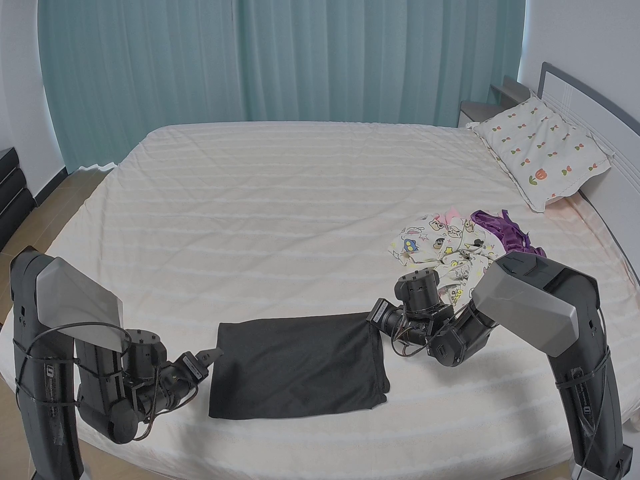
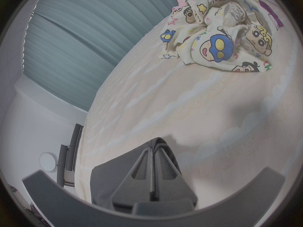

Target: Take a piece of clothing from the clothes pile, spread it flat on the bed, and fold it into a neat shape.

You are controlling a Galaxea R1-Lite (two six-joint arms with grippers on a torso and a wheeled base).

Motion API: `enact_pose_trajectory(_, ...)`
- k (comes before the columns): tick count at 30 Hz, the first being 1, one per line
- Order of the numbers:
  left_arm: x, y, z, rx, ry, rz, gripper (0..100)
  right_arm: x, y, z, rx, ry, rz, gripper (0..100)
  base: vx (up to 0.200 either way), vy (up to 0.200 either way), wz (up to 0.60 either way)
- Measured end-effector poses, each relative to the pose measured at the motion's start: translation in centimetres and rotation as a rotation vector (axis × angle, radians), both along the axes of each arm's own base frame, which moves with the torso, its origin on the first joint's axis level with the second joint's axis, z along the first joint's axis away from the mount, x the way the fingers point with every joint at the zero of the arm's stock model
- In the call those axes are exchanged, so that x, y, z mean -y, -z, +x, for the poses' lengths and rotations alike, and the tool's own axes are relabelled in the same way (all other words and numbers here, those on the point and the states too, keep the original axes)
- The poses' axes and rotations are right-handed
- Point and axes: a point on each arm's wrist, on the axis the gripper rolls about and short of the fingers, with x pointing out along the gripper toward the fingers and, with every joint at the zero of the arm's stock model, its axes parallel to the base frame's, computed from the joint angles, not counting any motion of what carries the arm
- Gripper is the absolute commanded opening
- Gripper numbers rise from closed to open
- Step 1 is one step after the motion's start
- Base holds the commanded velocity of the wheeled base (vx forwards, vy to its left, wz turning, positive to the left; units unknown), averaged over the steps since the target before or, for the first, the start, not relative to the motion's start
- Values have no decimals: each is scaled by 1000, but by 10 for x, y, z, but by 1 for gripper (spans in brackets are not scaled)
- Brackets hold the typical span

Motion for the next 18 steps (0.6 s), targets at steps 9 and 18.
enact_pose_trajectory(9,9,-4,52,137,-25,37,100,1,0,0,8,9,5,0,0,0,0)
enact_pose_trajectory(18,19,9,98,98,-12,93,100,1,0,-1,10,9,7,0,0,0,0)
